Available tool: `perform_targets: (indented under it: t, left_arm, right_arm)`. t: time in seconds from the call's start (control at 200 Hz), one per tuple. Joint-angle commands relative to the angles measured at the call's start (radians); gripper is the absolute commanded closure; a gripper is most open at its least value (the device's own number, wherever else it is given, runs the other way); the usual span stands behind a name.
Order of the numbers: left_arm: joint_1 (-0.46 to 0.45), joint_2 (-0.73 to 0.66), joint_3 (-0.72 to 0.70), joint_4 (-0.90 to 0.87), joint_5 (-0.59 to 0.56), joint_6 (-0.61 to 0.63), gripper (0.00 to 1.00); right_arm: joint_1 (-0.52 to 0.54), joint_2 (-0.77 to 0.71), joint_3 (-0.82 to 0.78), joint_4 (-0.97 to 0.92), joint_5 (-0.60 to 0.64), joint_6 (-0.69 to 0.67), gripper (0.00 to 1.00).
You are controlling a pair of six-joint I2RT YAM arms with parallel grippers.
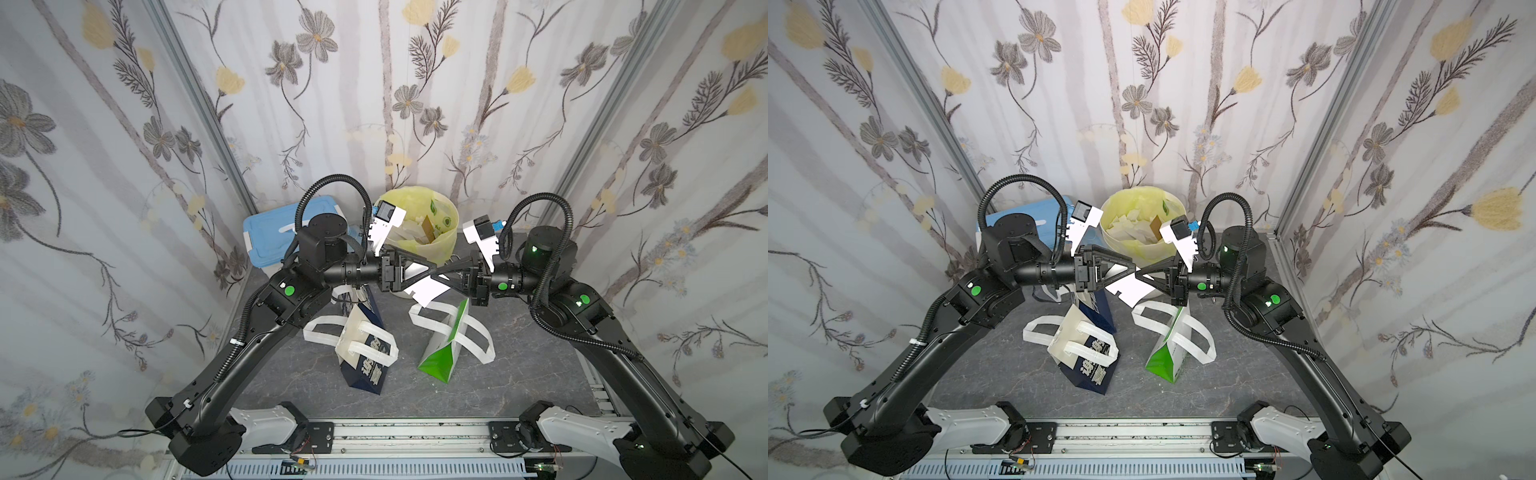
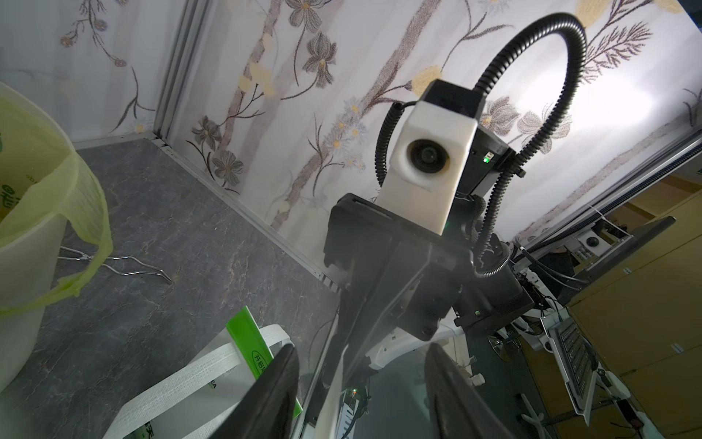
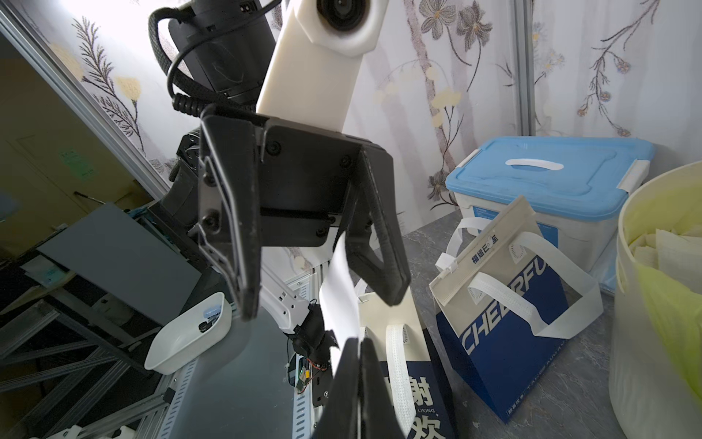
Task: Shred takeout receipts and throw away
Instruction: Shred the takeout receipt.
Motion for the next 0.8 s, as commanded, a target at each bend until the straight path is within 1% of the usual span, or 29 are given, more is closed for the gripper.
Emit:
perform_targets:
  t: [0.0, 0.145, 0.29, 0.39, 0.465, 0.575, 0.639, 0.744, 0.799]
  left_arm:
    - [0.0, -0.001, 0.013, -0.022, 0.028, 0.028, 0.54]
    - [0.0, -0.001, 0.015, -0.023, -0.001, 0.03, 0.73]
    - [0.0, 0.028, 0.029, -0.022, -0.066, 0.0, 1.0]
    - [0.0, 0.05, 0.043, -0.026, -0.124, -0.07, 1.0]
    - [0.0, 0.064, 0.07, -0.08, -0.169, -0.086, 1.0]
    - [0.0, 0.071, 0.107, -0.165, -0.277, -0.09, 1.0]
    - [0.0, 0.076, 0.128, -0.214, -0.363, -0.114, 1.0]
    - [-0.002, 0.103, 0.139, -0.259, -0.429, -0.172, 1.0]
    - [-0.009, 0.125, 0.148, -0.301, -0.466, -0.172, 1.0]
  right_arm:
    - [0.0, 0.016, 0.019, -0.012, -0.042, -0.007, 1.0]
    - [0.001, 0.027, 0.028, -0.03, -0.04, -0.015, 1.0]
    - [0.001, 0.038, 0.045, -0.062, -0.004, -0.037, 1.0]
    - [0.003, 0.047, 0.078, -0.104, 0.062, -0.067, 1.0]
    - [0.004, 0.05, 0.107, -0.136, 0.124, -0.097, 1.0]
    - [0.017, 0.048, 0.15, -0.183, 0.217, -0.156, 1.0]
    - [0.036, 0.041, 0.172, -0.209, 0.307, -0.206, 1.0]
    - [0.106, 0.008, 0.187, -0.216, 0.522, -0.325, 1.0]
    - [0.146, -0.024, 0.175, -0.181, 0.588, -0.389, 1.0]
